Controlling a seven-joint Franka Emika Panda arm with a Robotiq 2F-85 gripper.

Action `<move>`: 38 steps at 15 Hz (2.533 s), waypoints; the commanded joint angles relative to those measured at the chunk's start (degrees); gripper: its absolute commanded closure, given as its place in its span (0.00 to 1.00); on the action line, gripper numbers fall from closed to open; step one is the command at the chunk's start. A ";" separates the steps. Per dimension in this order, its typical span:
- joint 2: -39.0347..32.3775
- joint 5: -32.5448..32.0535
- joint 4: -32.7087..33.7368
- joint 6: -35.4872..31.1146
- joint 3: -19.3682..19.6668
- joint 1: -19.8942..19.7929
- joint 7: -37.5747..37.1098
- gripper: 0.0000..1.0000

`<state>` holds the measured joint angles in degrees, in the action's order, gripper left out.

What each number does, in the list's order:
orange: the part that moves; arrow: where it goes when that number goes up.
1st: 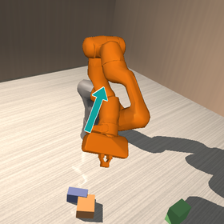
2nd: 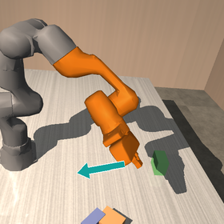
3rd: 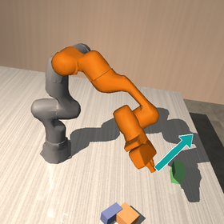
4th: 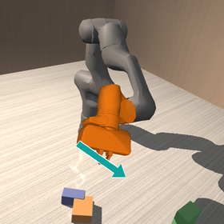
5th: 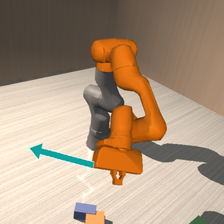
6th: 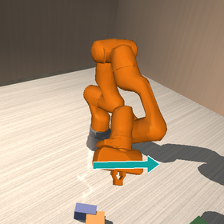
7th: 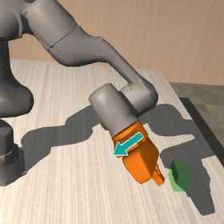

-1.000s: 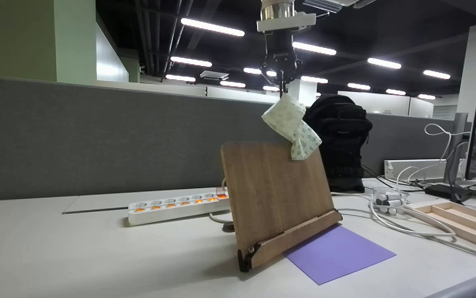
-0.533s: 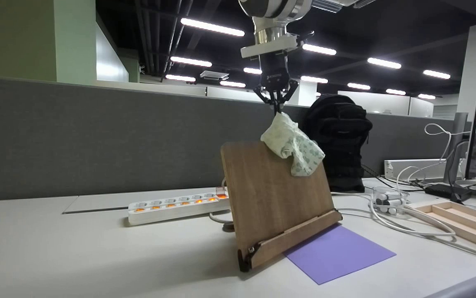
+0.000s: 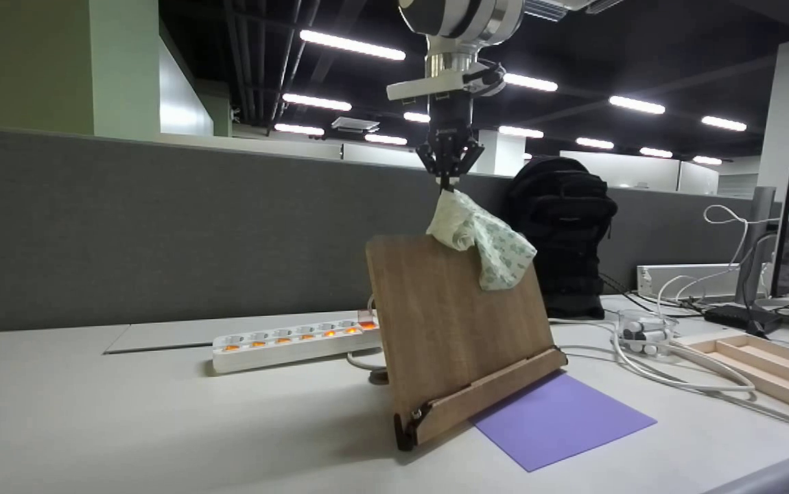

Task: Hang the white cloth on the wooden board

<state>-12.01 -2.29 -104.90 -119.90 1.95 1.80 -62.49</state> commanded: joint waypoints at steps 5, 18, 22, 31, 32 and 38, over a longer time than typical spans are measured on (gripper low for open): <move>4.07 0.51 -9.76 -11.66 3.33 -0.64 -16.09 0.99; 4.58 3.17 -13.58 -22.94 3.54 -1.81 -30.10 0.99; 3.33 2.76 -13.49 -25.30 3.75 -1.43 -35.23 0.99; 3.53 18.22 -15.92 -29.82 2.56 -2.90 -34.64 0.99; 3.48 19.32 -16.10 -30.86 2.54 -2.91 -35.05 0.99; 3.11 22.15 -17.40 -32.57 2.50 -2.88 -34.58 0.99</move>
<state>-9.79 19.18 -120.72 -152.03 4.93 -0.88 -96.69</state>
